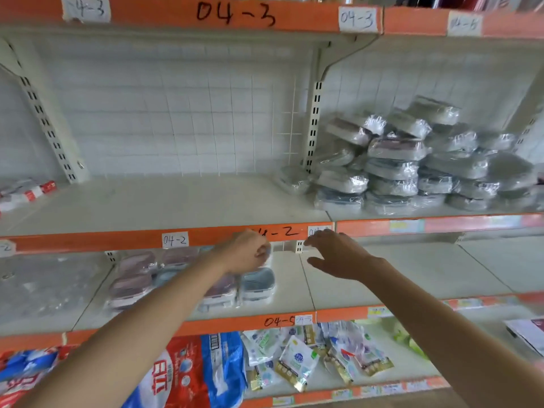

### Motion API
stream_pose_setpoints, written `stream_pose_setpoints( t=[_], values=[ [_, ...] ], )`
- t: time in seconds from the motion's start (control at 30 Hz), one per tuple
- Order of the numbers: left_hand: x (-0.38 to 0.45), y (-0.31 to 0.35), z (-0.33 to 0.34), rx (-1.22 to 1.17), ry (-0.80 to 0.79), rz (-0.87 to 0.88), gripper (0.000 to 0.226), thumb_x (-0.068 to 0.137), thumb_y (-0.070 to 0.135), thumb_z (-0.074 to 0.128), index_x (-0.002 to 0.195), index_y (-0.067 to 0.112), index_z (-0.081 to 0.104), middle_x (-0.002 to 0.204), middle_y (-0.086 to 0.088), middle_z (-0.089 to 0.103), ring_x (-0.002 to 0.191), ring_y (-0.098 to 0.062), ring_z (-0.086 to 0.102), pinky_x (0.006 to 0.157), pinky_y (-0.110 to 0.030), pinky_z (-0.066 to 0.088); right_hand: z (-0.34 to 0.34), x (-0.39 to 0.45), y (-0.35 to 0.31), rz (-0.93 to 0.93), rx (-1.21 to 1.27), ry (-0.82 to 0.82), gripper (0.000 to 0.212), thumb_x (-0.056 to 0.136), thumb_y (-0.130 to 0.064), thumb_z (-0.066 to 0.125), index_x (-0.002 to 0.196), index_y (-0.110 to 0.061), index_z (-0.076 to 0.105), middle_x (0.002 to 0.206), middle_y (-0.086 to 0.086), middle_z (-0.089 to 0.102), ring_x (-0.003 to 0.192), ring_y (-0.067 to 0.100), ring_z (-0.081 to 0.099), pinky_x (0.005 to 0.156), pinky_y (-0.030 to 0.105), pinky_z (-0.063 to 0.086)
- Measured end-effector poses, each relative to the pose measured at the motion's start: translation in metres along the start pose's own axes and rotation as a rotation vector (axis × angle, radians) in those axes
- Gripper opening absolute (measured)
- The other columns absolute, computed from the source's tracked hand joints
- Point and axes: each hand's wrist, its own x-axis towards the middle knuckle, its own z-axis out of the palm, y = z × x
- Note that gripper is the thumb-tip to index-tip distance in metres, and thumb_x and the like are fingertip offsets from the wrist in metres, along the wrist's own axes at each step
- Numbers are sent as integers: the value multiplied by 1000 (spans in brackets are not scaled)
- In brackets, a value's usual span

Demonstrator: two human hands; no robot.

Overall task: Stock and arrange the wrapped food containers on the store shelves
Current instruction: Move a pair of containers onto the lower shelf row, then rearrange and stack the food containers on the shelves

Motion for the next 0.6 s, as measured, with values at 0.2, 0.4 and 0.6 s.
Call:
stream_pose_setpoints(
  t=[0.2,0.4,0.6],
  values=[
    [93,22,-22,-134,176,36,10,87,13,58,81,11,50,82,-9,55,79,-19,52,83,-36,46,-28,21,65,135,-36,116,45,94,-36,51,135,-18,46,136,0,44,127,19,37,102,33,35],
    [200,18,-14,-33,174,58,27,91,17,54,113,2,61,112,-15,62,109,-32,56,85,-31,40,-43,94,140,253,41,291,46,94,-37,51,132,-11,47,138,4,42,127,23,36,102,32,30],
    [262,-11,-13,-4,106,-80,22,93,22,50,100,2,54,113,-15,55,104,-32,54,73,-30,34,-19,146,168,326,-13,162,51,95,-43,41,136,-14,33,137,8,35,129,26,32,107,39,26]
  ],
)
